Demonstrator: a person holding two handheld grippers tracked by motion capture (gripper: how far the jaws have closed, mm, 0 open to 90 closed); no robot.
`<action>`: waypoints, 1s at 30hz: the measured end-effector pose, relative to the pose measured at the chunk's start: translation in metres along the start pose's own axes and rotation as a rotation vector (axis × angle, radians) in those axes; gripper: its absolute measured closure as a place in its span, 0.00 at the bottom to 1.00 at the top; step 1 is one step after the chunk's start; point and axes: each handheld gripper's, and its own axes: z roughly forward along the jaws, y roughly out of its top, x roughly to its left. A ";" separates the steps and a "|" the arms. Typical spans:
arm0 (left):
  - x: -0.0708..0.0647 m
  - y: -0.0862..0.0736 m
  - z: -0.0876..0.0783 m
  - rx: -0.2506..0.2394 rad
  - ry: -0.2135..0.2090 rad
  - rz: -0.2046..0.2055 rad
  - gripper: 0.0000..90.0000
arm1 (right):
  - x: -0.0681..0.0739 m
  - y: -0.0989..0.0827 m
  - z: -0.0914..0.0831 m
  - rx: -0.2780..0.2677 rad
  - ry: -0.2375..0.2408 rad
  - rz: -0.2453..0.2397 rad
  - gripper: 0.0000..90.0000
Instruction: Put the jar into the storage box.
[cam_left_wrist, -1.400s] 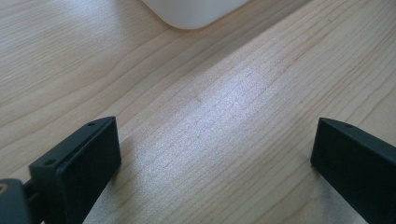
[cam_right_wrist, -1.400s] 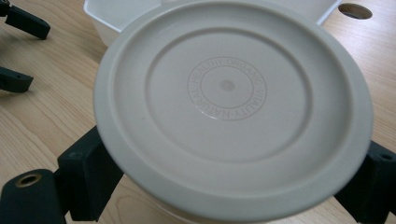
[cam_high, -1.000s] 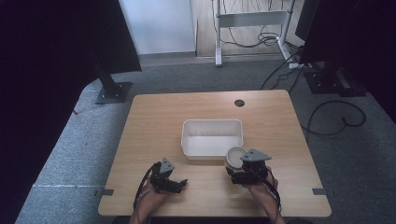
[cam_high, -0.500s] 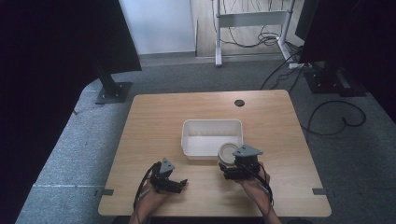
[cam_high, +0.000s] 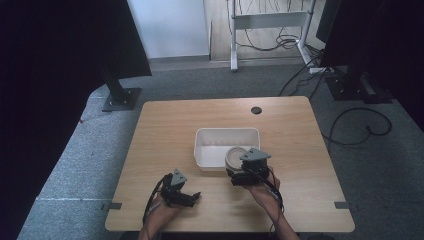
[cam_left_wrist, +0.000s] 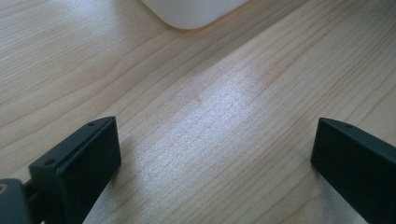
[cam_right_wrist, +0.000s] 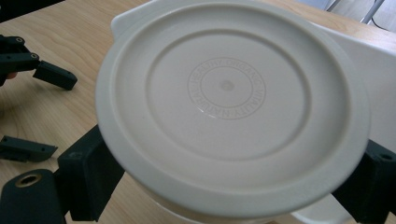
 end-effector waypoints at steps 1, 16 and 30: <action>0.000 0.000 0.000 -0.001 0.000 0.000 0.02 | 0.000 0.001 0.001 0.000 -0.002 0.000 0.11; 0.000 0.000 0.000 0.000 -0.002 0.001 0.02 | 0.002 0.015 0.022 -0.001 -0.022 -0.006 0.11; 0.000 0.000 0.000 -0.002 -0.004 0.000 0.01 | 0.003 0.026 0.046 0.006 -0.042 -0.012 0.11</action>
